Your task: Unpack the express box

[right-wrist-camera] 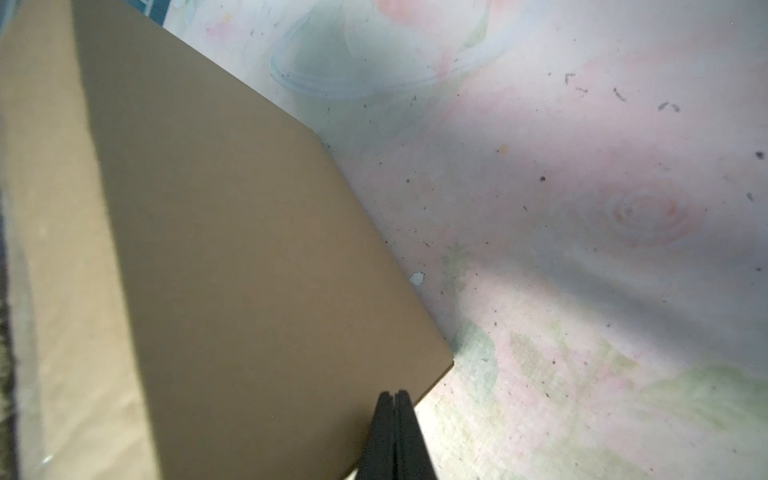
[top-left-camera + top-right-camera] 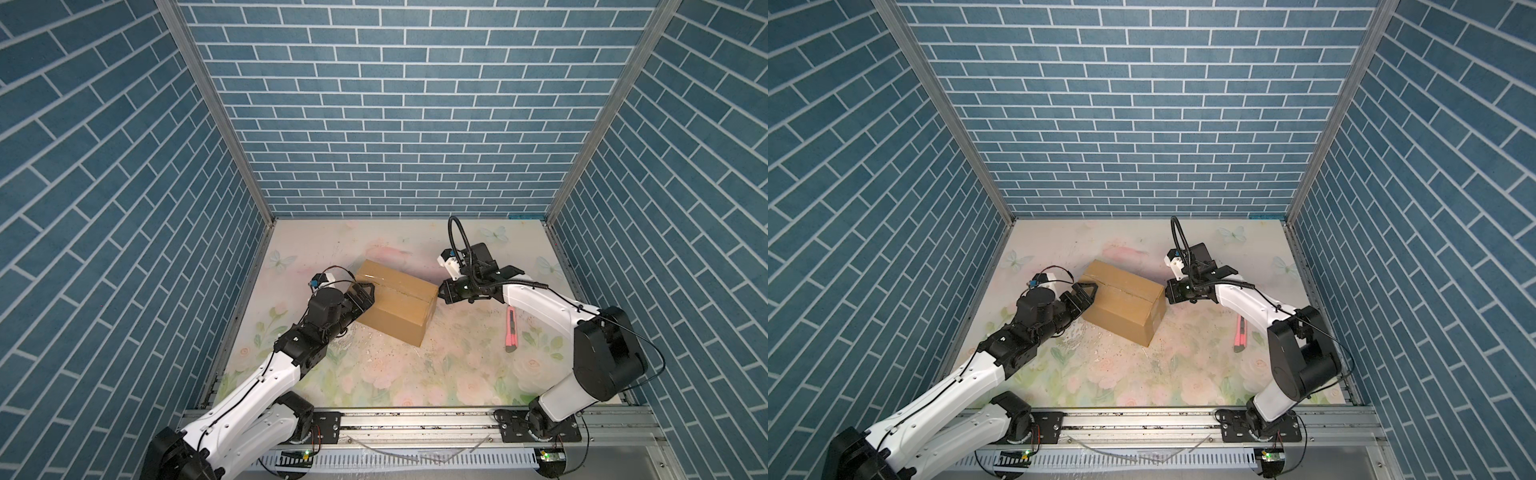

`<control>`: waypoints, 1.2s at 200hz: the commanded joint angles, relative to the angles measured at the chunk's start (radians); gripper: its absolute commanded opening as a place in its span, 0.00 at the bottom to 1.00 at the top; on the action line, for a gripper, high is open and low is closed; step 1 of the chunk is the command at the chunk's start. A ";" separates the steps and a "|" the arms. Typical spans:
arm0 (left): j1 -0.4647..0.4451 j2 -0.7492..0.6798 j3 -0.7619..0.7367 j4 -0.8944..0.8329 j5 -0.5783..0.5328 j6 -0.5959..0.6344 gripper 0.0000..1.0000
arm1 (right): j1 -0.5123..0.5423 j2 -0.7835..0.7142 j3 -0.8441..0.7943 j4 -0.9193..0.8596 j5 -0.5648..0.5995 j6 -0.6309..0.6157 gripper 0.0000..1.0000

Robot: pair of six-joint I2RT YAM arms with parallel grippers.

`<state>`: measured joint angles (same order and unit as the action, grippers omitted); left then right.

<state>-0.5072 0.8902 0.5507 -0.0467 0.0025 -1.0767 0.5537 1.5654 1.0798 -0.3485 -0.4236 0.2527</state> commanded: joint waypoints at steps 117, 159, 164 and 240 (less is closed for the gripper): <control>0.222 0.148 0.122 0.038 0.238 0.117 1.00 | 0.103 -0.090 -0.023 0.038 0.124 0.095 0.00; 0.222 0.171 0.124 0.061 0.262 0.117 1.00 | 0.099 -0.132 -0.036 -0.003 0.275 0.155 0.00; 0.222 0.170 0.123 0.064 0.266 0.115 1.00 | 0.098 -0.143 -0.037 -0.022 0.300 0.166 0.00; 0.211 0.192 0.115 0.098 0.299 0.117 1.00 | 0.009 -0.433 -0.136 -0.357 0.584 0.425 0.21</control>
<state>-0.2932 1.0821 0.6521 0.0429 0.2859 -0.9794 0.6029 1.2232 0.9970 -0.5297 0.0334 0.5407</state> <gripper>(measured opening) 0.996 0.151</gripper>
